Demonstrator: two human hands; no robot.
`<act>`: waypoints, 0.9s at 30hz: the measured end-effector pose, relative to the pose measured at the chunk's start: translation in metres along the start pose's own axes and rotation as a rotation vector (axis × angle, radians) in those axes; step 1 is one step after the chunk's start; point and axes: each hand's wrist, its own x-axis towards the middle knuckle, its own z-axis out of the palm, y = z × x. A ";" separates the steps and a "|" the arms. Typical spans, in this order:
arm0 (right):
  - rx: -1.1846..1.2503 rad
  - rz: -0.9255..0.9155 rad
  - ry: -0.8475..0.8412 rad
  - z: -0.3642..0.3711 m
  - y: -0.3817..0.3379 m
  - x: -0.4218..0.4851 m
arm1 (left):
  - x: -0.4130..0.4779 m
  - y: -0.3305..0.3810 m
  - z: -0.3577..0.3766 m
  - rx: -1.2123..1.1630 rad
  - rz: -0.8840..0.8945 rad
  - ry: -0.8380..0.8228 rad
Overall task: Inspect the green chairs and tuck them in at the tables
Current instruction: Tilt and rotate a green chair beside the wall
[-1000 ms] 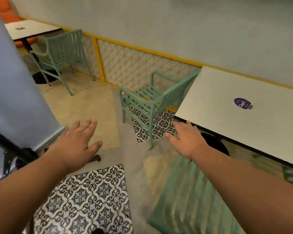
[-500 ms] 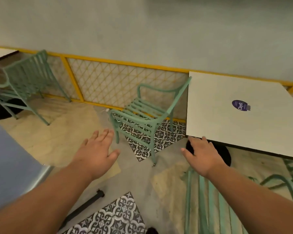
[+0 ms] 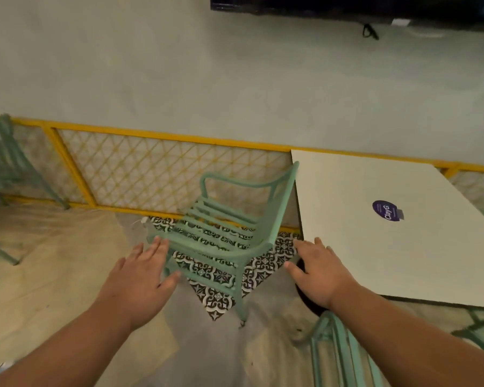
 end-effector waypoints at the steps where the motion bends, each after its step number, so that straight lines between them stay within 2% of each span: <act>1: -0.003 0.008 0.014 -0.002 -0.005 0.009 | 0.017 -0.005 -0.004 0.002 0.015 0.004; 7: 0.033 0.127 0.046 -0.002 -0.026 0.053 | 0.120 -0.032 -0.016 0.020 0.147 0.013; 12: 0.060 0.189 0.024 0.006 -0.029 0.089 | 0.178 -0.037 -0.010 0.042 0.157 -0.018; 19: 0.079 0.202 -0.015 0.017 0.009 0.148 | 0.229 0.008 0.024 -0.023 0.159 -0.063; 27: 0.105 0.140 -0.077 0.058 0.058 0.221 | 0.265 0.066 0.112 -0.079 0.121 -0.148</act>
